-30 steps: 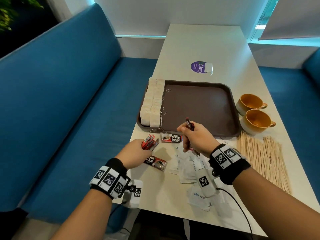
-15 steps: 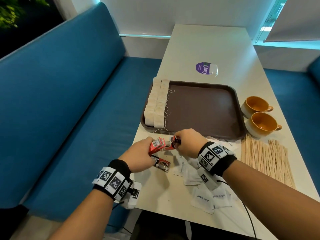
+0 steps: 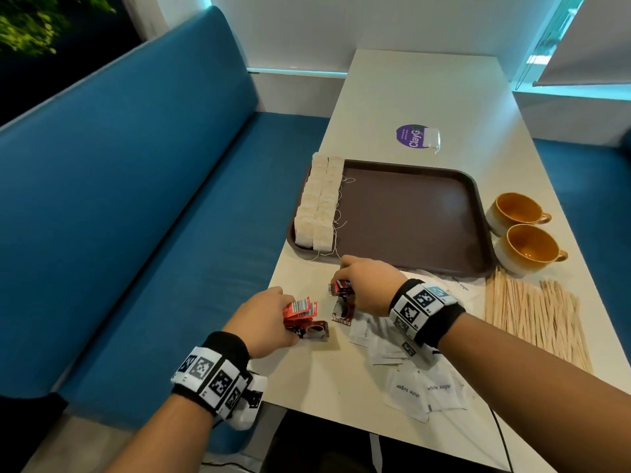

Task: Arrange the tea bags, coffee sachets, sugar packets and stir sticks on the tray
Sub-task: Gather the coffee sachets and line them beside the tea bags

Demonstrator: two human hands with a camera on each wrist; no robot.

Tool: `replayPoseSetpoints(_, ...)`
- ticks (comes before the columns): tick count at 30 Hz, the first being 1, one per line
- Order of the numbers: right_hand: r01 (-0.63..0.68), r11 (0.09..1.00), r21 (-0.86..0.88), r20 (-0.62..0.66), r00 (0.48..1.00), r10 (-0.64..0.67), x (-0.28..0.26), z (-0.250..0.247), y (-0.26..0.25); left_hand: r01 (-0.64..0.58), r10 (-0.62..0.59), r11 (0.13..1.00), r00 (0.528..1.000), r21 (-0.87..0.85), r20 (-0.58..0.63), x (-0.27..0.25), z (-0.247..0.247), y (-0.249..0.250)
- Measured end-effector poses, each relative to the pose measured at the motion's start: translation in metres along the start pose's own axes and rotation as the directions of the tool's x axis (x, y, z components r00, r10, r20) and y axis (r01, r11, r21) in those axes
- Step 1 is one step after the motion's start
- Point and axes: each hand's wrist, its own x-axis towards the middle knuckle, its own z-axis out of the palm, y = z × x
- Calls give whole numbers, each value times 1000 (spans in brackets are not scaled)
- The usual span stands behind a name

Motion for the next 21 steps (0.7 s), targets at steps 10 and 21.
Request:
replayPoseSetpoints(10,103,994,-45,-133,985,-108,-4,-8,-2,70,-156,510,988,-857,-12,-17,1,-10)
replayPoseSetpoints(21,3,604,797,-224,930,291,-38,-18,-8,65,-90,-274,992,-959,92,-8,9,35)
